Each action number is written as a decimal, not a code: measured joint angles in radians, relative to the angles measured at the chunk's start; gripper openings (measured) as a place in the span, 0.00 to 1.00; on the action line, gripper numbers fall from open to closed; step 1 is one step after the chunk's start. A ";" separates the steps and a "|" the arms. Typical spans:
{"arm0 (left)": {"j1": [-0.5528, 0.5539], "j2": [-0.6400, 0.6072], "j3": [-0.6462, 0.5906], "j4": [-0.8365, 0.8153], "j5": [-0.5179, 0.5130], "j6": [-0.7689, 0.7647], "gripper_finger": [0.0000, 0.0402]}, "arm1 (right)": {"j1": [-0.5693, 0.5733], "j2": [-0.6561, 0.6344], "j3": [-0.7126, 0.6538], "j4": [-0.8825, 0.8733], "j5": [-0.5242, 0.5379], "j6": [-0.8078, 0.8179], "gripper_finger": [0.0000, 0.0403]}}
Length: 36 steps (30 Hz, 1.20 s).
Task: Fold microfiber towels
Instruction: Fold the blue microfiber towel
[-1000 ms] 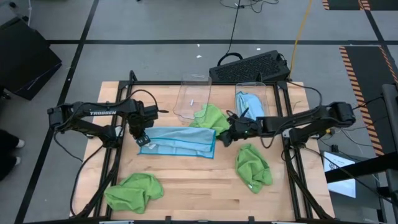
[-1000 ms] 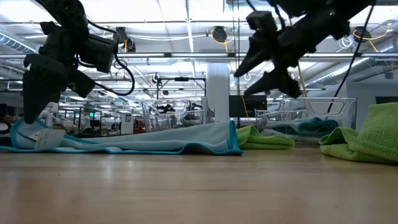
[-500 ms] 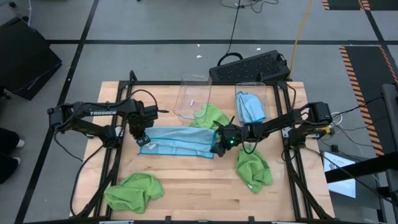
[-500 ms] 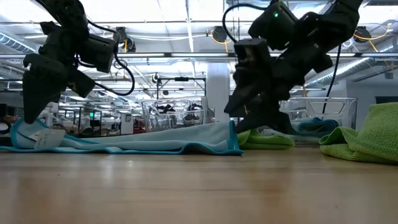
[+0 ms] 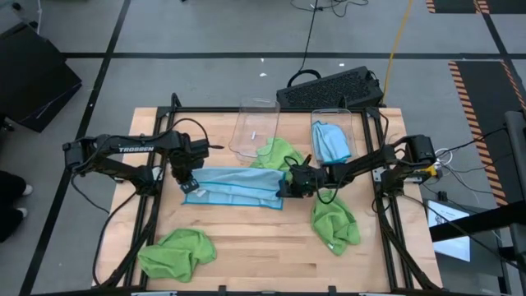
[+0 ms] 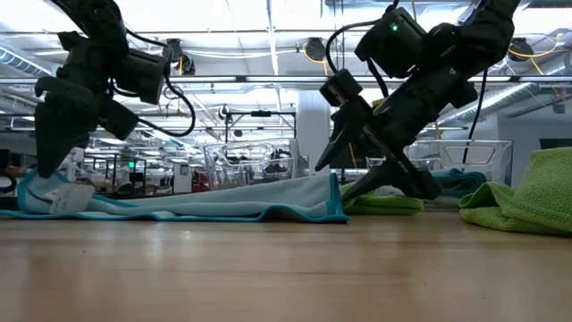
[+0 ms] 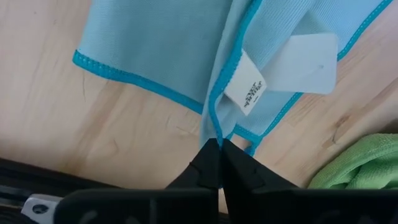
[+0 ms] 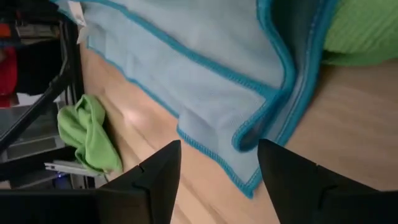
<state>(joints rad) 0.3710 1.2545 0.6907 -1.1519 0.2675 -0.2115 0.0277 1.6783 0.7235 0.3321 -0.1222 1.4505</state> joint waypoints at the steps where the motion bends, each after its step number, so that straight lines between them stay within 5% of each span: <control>1: 0.000 0.000 0.000 0.002 0.002 0.000 0.01 | 0.000 0.000 0.000 0.000 0.010 0.000 0.51; 36: 0.000 0.000 0.000 0.002 0.014 -0.002 0.03 | 0.006 0.047 0.054 -0.057 0.067 0.082 0.44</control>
<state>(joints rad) 0.3710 1.2545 0.6907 -1.1501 0.2813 -0.2134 0.0341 1.7256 0.7774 0.2750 -0.0556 1.5321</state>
